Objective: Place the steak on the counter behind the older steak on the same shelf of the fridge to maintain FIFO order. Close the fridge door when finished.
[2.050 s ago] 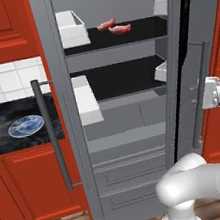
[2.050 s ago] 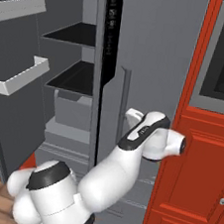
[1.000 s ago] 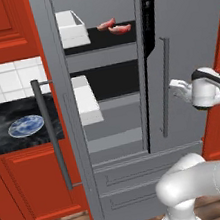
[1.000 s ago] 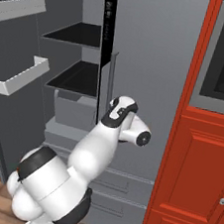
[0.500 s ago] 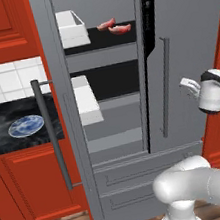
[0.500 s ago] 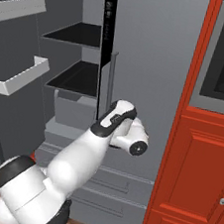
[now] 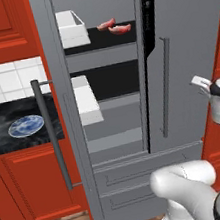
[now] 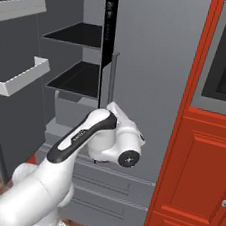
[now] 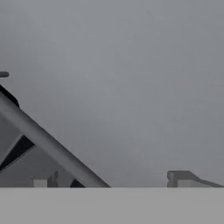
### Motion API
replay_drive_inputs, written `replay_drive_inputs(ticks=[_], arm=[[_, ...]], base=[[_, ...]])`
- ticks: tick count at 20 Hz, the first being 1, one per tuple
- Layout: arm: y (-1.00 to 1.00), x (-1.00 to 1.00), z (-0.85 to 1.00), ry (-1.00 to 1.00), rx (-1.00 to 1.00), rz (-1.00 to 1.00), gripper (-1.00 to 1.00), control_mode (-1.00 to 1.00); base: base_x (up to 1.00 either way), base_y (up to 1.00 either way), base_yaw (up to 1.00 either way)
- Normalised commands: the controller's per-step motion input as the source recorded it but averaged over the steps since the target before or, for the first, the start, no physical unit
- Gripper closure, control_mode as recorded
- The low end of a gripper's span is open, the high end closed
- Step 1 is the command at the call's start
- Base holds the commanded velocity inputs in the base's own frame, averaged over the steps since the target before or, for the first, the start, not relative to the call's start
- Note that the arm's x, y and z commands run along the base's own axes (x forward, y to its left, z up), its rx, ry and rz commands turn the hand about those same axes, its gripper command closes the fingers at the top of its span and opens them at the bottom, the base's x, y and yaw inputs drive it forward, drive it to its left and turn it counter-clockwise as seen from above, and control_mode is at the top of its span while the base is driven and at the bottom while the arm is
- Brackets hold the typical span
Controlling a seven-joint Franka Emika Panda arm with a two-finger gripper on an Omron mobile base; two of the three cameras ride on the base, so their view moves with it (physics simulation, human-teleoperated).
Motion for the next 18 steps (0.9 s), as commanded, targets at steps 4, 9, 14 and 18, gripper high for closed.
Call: replay_drive_inputs(ticks=[4, 9, 14, 18], arm=[[0.45, -0.81, 0.16, -0.25, -0.13, 0.00, -1.00, -1.00], [0.66, -1.00, 0.56, -0.18, -0.20, -0.01, -1.00, -1.00], [0.89, -1.00, 0.11, 0.00, -0.28, -0.01, -1.00, -1.00], [1.00, -1.00, 0.00, 0.01, -0.33, -0.04, -1.00, -1.00]], base=[[0.00, 0.00, 0.00], [0.00, 0.00, 0.00], [0.00, 0.00, 0.00], [0.00, 0.00, 0.00]])
